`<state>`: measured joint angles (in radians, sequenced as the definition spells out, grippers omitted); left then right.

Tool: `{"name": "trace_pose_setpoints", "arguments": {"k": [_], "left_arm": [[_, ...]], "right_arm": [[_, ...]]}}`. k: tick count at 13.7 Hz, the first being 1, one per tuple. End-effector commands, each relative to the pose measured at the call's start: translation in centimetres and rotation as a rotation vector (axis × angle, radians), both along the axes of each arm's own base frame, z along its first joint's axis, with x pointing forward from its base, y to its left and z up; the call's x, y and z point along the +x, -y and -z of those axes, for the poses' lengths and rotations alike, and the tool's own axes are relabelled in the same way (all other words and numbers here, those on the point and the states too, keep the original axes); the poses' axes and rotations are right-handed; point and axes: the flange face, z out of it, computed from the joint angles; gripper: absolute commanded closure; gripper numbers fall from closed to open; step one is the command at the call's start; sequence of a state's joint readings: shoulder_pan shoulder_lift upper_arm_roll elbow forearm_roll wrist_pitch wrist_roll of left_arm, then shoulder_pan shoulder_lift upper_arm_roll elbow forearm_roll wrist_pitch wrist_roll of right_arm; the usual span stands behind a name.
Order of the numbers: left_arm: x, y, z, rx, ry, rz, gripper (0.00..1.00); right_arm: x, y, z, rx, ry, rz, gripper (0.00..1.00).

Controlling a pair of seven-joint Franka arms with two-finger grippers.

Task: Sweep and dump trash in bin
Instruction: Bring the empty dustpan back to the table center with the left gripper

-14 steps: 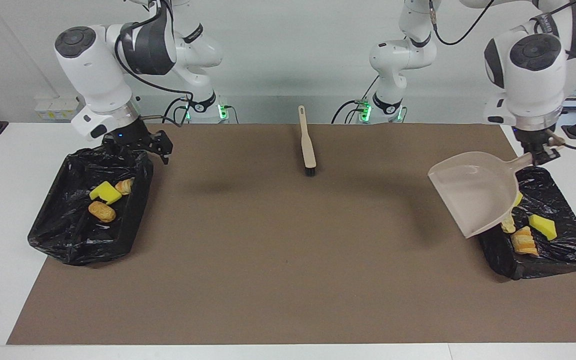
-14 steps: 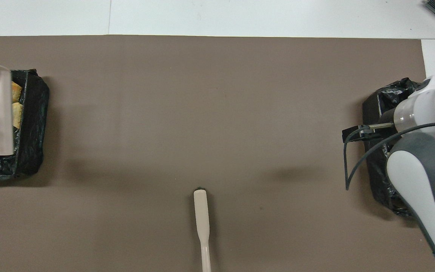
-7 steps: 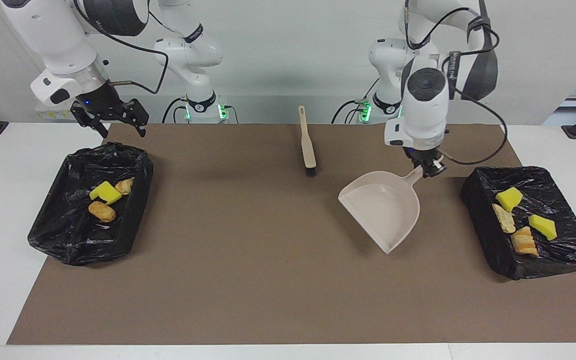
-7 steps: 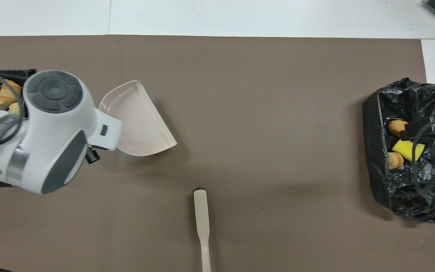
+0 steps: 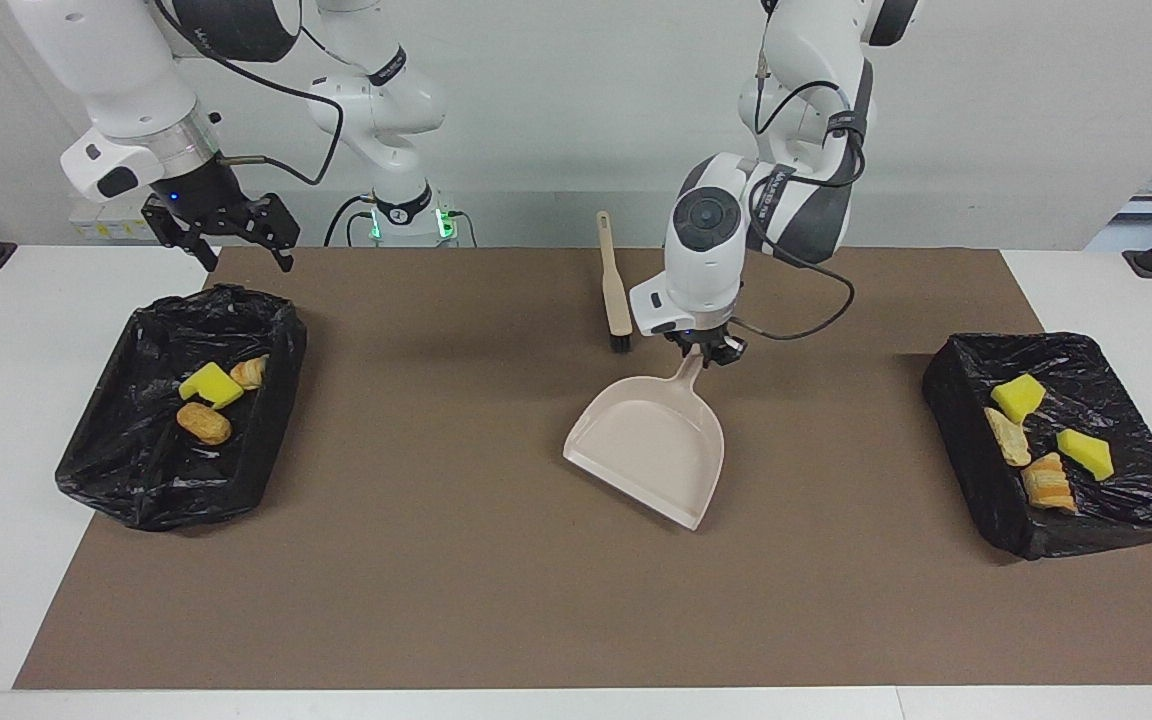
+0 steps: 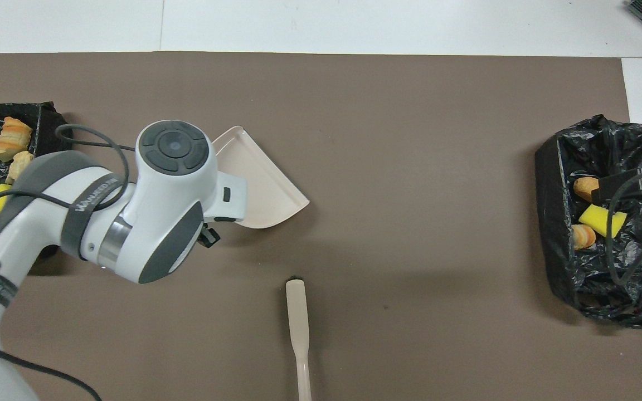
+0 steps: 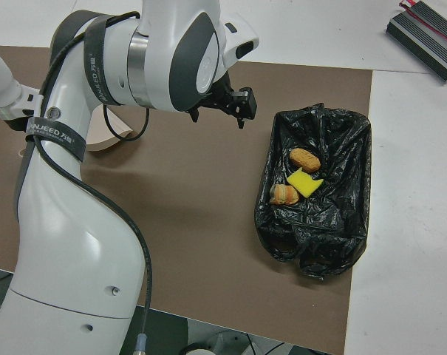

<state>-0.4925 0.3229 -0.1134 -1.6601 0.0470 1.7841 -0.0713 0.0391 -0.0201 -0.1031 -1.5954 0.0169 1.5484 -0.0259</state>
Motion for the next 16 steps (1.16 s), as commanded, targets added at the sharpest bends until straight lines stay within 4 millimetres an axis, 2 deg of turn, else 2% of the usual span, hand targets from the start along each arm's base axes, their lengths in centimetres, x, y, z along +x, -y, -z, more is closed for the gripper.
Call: {"name": "trace_pose_setpoints", "arguments": {"k": [1, 4, 6, 9, 10, 11, 12, 13, 14, 16], "left_arm": [[1.2, 3.6, -0.3, -0.074, 0.065, -0.215, 1.0], [0.1, 6.4, 1.3, -0.065, 0.089, -0.387, 1.0], [-0.4, 8.1, 2.5, -0.083, 0.109, -0.406, 1.0], [-0.2, 8.0, 3.0, -0.079, 0.109, -0.401, 1.0], [0.0, 7.7, 3.0, -0.078, 0.111, -0.406, 0.84], [0.2, 7.4, 3.0, -0.074, 0.113, -0.412, 0.6], [0.2, 7.4, 3.0, -0.075, 0.114, -0.413, 0.14], [0.4, 7.2, 2.5, -0.077, 0.121, -0.417, 0.0], [0.6, 6.6, 1.8, -0.074, 0.122, -0.412, 0.0], [0.2, 4.1, -1.3, -0.059, 0.118, -0.433, 0.0]], "right_arm": [[0.0, -0.3, -0.2, -0.013, 0.05, -0.016, 0.0], [0.2, -0.3, 0.2, -0.008, 0.059, -0.009, 0.0], [0.3, -0.3, 0.1, -0.001, 0.059, -0.006, 0.0], [0.3, -0.3, 0.1, -0.001, 0.059, -0.006, 0.0], [0.3, -0.3, 0.1, 0.001, 0.059, -0.007, 0.0], [0.3, -0.3, 0.1, 0.001, 0.059, -0.006, 0.0], [0.3, -0.3, 0.1, 0.001, 0.059, -0.006, 0.0], [0.3, -0.3, 0.1, 0.001, 0.059, -0.006, 0.0], [0.3, -0.3, 0.1, 0.001, 0.059, -0.006, 0.0], [0.3, -0.3, 0.1, 0.001, 0.059, -0.006, 0.0]]}}
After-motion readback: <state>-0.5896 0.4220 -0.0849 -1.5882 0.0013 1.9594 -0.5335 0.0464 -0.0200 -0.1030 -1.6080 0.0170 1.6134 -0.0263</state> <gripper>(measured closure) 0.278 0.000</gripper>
